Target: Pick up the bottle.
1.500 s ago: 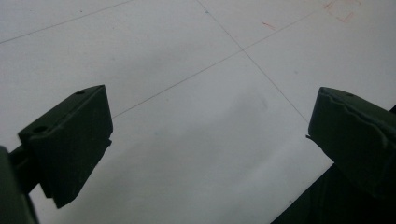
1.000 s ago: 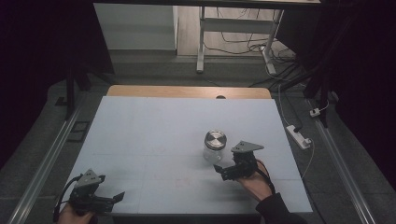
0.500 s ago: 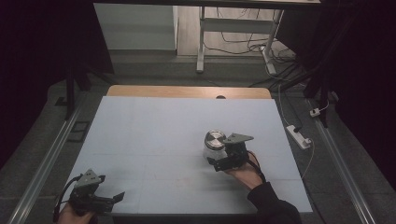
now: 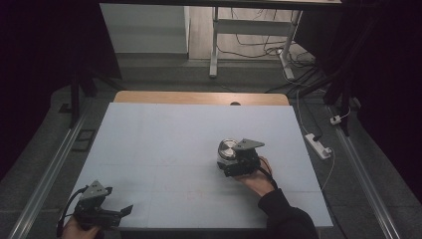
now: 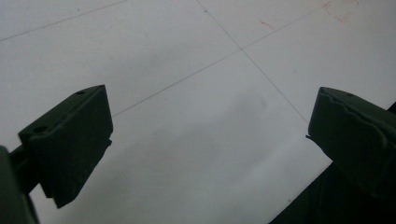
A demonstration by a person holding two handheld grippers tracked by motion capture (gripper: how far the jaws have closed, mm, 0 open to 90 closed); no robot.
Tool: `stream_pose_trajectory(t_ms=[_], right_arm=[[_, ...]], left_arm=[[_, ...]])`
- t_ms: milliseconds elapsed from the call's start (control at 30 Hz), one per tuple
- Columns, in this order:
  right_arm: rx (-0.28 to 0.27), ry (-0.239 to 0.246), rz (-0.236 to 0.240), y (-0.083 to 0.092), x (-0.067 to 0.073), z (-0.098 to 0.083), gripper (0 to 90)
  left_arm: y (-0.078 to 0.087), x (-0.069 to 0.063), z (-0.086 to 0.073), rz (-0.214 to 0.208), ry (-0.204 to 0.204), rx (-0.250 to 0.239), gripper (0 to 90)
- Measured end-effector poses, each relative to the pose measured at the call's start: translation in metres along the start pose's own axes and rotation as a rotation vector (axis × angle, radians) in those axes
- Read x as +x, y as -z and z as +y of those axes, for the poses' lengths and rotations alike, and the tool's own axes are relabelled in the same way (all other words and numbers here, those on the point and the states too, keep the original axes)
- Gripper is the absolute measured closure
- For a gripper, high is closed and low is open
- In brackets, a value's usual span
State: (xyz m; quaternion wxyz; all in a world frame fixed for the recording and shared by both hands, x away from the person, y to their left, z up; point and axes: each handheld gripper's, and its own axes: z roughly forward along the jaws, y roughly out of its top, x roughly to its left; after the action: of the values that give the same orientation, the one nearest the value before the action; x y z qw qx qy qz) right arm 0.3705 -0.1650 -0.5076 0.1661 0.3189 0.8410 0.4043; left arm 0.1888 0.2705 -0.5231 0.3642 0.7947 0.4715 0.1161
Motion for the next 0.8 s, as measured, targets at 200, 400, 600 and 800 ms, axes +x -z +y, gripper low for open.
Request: stream_pose_trajectory(t_ms=[200, 400, 600, 800], right_arm=[[-0.001, 0.022, 0.007, 0.0008, -0.0008, 0.0005, 14.3], [0.0, 0.029, 0.012, 0.0011, -0.0018, 0.001, 14.5], [0.007, 0.04, 0.018, 0.002, -0.0019, 0.0017, 14.6], [-0.01, 0.06, 0.037, 0.006, 0.0036, 0.0055, 14.7]], left_arm=[[0.0002, -0.0002, 0.0, -0.001, -0.001, 0.0, 0.9], [0.0002, -0.0001, 0.0, -0.002, -0.002, 0.0, 1.0], [0.0003, 0.0, 0.0, -0.004, -0.003, 0.0, 1.0], [0.0005, 0.0003, -0.0001, -0.004, -0.001, -0.004, 1.0]])
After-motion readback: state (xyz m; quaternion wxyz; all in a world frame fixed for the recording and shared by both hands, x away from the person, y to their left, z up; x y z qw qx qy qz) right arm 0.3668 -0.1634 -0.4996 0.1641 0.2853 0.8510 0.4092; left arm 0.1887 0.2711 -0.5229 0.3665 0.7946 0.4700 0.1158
